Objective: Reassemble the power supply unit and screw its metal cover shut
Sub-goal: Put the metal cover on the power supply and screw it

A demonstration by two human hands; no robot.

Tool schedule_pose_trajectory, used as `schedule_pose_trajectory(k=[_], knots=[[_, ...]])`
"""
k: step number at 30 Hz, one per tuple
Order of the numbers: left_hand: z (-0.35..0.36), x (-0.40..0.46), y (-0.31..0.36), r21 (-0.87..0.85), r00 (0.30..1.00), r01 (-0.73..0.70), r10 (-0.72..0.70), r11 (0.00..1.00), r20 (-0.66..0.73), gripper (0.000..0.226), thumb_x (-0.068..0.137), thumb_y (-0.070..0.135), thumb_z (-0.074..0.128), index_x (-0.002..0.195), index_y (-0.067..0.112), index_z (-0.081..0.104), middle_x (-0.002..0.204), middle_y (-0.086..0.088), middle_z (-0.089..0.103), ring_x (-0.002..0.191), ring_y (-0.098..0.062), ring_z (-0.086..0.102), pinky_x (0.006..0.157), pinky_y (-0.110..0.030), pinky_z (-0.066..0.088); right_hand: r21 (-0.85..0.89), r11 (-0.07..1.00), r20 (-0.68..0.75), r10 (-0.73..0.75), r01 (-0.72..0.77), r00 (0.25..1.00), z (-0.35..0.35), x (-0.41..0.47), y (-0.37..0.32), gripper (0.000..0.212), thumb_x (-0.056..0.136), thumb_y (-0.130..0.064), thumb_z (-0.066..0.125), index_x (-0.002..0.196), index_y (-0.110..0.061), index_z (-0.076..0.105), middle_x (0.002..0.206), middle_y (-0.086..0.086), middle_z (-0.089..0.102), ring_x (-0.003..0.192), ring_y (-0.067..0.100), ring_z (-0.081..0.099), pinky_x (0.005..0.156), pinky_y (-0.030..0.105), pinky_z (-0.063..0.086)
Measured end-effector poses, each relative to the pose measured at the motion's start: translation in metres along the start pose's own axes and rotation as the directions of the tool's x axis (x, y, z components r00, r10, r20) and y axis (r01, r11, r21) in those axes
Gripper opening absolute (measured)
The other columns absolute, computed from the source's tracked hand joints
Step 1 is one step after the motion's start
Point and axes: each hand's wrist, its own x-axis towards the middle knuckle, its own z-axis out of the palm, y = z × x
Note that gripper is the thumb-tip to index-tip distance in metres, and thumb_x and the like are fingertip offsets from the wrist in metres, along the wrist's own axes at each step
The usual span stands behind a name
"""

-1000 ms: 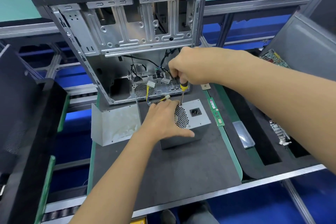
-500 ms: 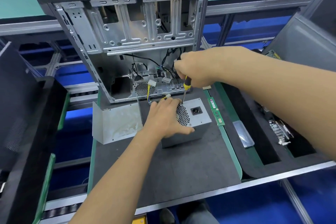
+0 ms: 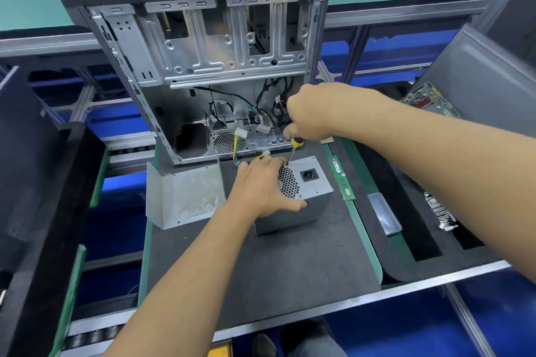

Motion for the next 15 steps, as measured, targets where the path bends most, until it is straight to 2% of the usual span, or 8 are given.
schedule_pose_trajectory(k=[2,4,5,7,9,11,13,15], knots=[[-0.001,0.000,0.000,0.008,1.000,-0.005,0.005,1.000,-0.003,0.106,0.049,0.081,0.069,0.137,0.025,0.049,0.128,0.005,0.057,0.122,-0.019,0.048,0.095,-0.036,0.030,-0.034,0.999,0.090,-0.022,0.025,0.996,-0.003,-0.005,0.002,0.038,0.095,-0.049,0.058,0.093,-0.011,0.055,0.098,0.005,0.056,0.086,0.028,0.057,0.054,0.032,0.036],[0.000,-0.001,0.000,0.025,1.000,-0.011,0.011,1.000,-0.008,0.106,0.049,0.082,0.067,0.136,0.025,0.048,0.127,0.005,0.057,0.121,-0.020,0.047,0.096,-0.037,0.030,0.022,0.990,0.021,-0.136,0.136,0.990,-0.005,-0.007,0.007,0.020,0.095,-0.029,0.061,0.107,-0.013,0.061,0.103,0.002,0.055,0.095,0.025,0.058,0.058,0.030,0.039],[0.001,-0.002,0.000,0.034,1.000,-0.013,0.013,0.999,-0.009,0.106,0.049,0.083,0.067,0.136,0.025,0.048,0.127,0.005,0.056,0.120,-0.020,0.047,0.096,-0.037,0.030,0.049,0.984,-0.044,-0.171,0.173,0.984,-0.004,-0.008,0.008,0.011,0.093,-0.021,0.061,0.103,-0.016,0.061,0.102,0.000,0.050,0.098,0.026,0.058,0.065,0.032,0.043],[0.001,-0.002,0.001,0.043,1.000,-0.013,0.014,0.999,-0.004,0.106,0.049,0.083,0.066,0.136,0.025,0.048,0.127,0.004,0.056,0.120,-0.021,0.047,0.097,-0.038,0.030,0.026,0.980,-0.131,-0.192,0.197,0.973,-0.004,-0.010,0.003,0.005,0.091,-0.017,0.063,0.094,-0.021,0.060,0.100,0.003,0.044,0.095,0.032,0.058,0.074,0.038,0.050],[0.001,-0.002,0.001,0.039,1.000,-0.009,0.009,0.999,0.005,0.105,0.050,0.082,0.068,0.135,0.024,0.049,0.127,0.004,0.057,0.120,-0.021,0.048,0.097,-0.038,0.031,-0.017,0.983,-0.177,-0.181,0.181,0.967,-0.002,-0.008,-0.001,0.005,0.092,-0.019,0.063,0.092,-0.020,0.058,0.093,0.006,0.043,0.078,0.030,0.053,0.068,0.038,0.048],[0.001,-0.001,0.001,0.028,1.000,-0.006,0.006,1.000,0.007,0.103,0.050,0.081,0.069,0.134,0.024,0.050,0.125,0.004,0.058,0.119,-0.021,0.049,0.097,-0.038,0.032,-0.051,0.987,-0.196,-0.162,0.155,0.967,-0.001,-0.006,-0.001,0.013,0.095,-0.025,0.061,0.088,-0.019,0.052,0.076,0.002,0.034,0.062,0.023,0.041,0.060,0.034,0.039],[0.000,0.000,0.001,0.019,1.000,-0.005,0.005,1.000,0.010,0.103,0.051,0.080,0.069,0.134,0.023,0.050,0.125,0.004,0.058,0.119,-0.022,0.050,0.096,-0.038,0.032,-0.046,0.991,-0.195,-0.129,0.122,0.972,0.002,-0.005,0.002,0.026,0.097,-0.033,0.057,0.079,-0.018,0.046,0.070,0.000,0.025,0.057,0.021,0.036,0.057,0.031,0.034],[0.000,0.000,0.000,0.017,1.000,-0.008,0.008,1.000,0.009,0.104,0.051,0.080,0.070,0.135,0.022,0.050,0.125,0.004,0.058,0.119,-0.022,0.050,0.097,-0.039,0.032,-0.013,0.997,-0.230,-0.076,0.075,0.970,0.006,-0.005,0.002,0.031,0.100,-0.034,0.049,0.077,-0.016,0.038,0.069,0.001,0.023,0.062,0.026,0.039,0.059,0.032,0.035]])
